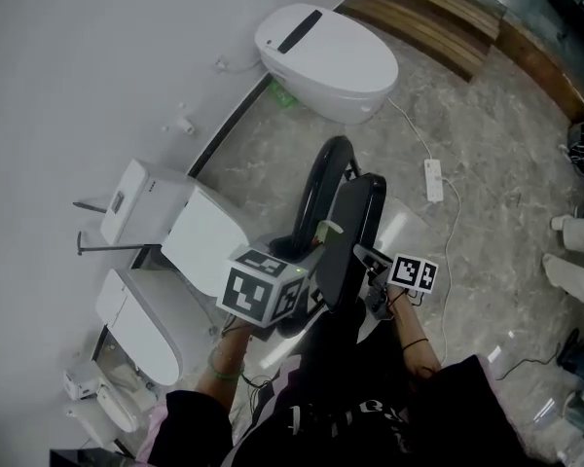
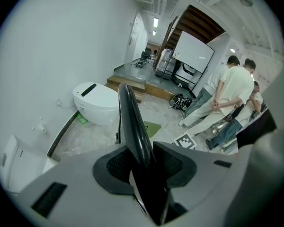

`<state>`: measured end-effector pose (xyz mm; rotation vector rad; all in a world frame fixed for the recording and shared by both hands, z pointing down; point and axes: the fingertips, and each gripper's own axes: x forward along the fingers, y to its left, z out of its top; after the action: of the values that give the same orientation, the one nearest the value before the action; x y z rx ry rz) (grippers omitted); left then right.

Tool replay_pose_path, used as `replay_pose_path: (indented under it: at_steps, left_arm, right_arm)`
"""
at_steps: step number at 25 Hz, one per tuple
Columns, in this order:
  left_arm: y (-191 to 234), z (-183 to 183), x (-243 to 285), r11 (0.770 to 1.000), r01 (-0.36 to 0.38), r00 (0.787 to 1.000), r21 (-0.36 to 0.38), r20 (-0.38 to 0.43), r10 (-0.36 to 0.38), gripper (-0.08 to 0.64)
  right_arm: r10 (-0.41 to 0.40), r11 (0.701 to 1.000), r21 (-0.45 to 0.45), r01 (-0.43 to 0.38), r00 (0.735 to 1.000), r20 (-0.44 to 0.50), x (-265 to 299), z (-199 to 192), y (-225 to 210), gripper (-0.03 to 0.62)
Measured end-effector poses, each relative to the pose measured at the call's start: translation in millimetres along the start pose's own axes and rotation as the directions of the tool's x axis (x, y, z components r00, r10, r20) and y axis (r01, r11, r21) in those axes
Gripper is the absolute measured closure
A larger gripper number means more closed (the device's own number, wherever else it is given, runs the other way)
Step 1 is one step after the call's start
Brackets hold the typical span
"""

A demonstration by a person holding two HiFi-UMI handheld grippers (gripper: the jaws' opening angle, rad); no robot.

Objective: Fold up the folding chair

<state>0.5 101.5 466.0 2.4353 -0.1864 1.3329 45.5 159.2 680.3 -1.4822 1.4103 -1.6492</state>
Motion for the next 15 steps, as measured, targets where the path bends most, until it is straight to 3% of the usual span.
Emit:
replay_pose_path:
  at_steps: [9, 15]
  left_arm:
    - [36.4, -3.8, -17.8, 0.999, -0.026, 1.0, -0.038, 0.003, 0.026, 0.44]
    - [57.9, -2.6, -25.2, 0.997, -0.056, 0.998, -0.045, -0.009, 0.055, 0.44]
  right_arm:
    - [-0.066, 0.987, -0.153, 0.045, 0.989, -0.13, 57.0, -18.9, 38.7, 0.394]
    - [-0.112, 0.952, -0.304, 0.033, 0.962, -0.248, 100.7, -34.5, 62.4, 0.396]
